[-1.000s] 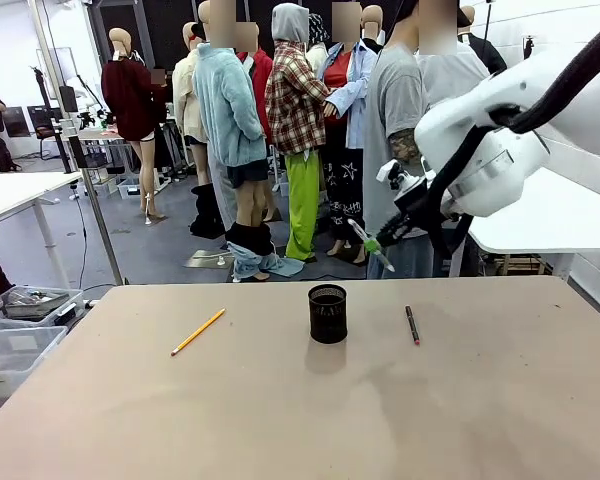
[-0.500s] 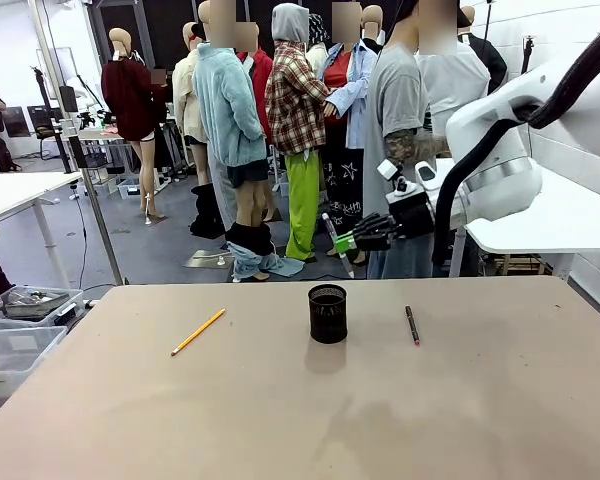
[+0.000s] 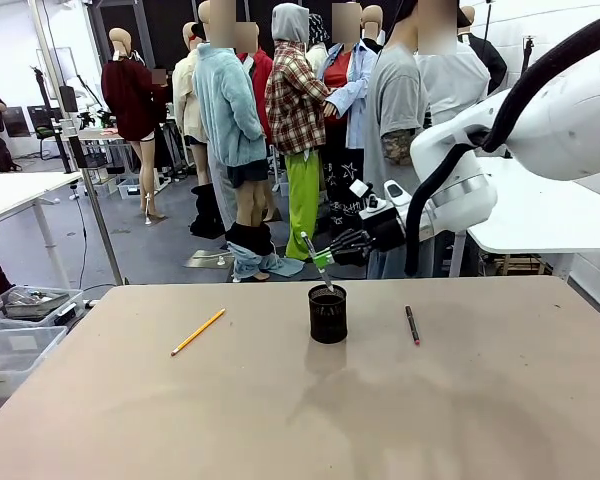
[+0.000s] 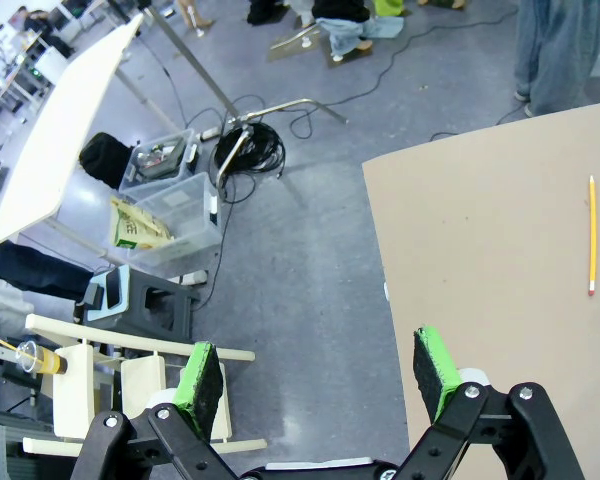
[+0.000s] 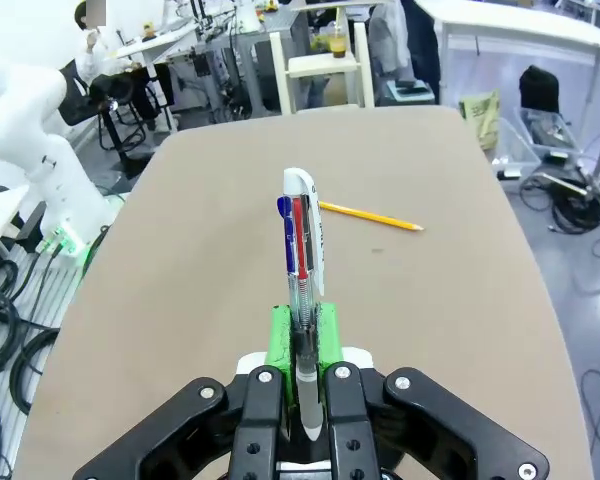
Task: Place the pens into the pen holder.
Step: Pick up a writing instrument from the table and place it into the Pen holder.
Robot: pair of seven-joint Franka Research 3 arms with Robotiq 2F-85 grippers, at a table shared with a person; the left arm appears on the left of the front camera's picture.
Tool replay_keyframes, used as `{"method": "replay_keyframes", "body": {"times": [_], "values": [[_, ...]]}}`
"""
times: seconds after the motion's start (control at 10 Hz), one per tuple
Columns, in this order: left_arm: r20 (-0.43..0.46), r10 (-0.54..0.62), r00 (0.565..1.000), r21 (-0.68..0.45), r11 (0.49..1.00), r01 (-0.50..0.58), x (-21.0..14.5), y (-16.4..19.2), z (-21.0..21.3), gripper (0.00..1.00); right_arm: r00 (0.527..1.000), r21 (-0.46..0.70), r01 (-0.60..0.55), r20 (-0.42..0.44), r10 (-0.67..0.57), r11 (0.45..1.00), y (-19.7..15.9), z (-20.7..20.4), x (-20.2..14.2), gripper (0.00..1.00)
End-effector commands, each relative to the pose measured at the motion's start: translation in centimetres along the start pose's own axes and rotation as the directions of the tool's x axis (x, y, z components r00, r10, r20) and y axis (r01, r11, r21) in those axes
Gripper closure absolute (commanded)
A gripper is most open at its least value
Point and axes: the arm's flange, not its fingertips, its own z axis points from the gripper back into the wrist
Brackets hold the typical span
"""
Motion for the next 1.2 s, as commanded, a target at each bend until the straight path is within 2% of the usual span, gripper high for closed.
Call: {"method": "replay_keyframes", "body": {"times": [0.0,0.4,0.6,0.7,1.0,1.1], "values": [[-0.004,0.001,1.0,0.006,1.0,-0.001,-0.1,0.2,0.0,0.0,0.997,-0.025,0.05,-0.053,-0.052,0.998,-1.6,-0.5,-0.9,1.0],[-0.004,0.001,1.0,0.006,1.0,-0.001,-0.1,0.2,0.0,0.0,0.995,0.004,0.077,-0.06,-0.077,0.997,-1.6,-0.2,-2.8,1.0],[-0.004,0.001,1.0,0.006,1.0,-0.001,-0.1,0.2,0.0,0.0,0.992,0.006,0.075,-0.104,-0.074,0.997,-1.2,-0.8,-3.5,1.0],[-0.004,0.001,1.0,0.006,1.0,-0.001,-0.1,0.2,0.0,0.0,0.99,0.005,0.08,-0.113,-0.079,0.997,-1.2,-0.9,-3.8,0.88],[-0.004,0.001,1.0,0.006,1.0,-0.001,-0.1,0.2,0.0,0.0,0.987,-0.008,0.097,-0.129,-0.097,0.995,-0.6,-0.1,-3.9,0.29],[-0.004,0.001,1.0,0.006,1.0,-0.001,-0.1,0.2,0.0,0.0,0.983,-0.053,0.09,-0.158,-0.097,0.995,0.2,0.8,-3.8,0.29]]}}
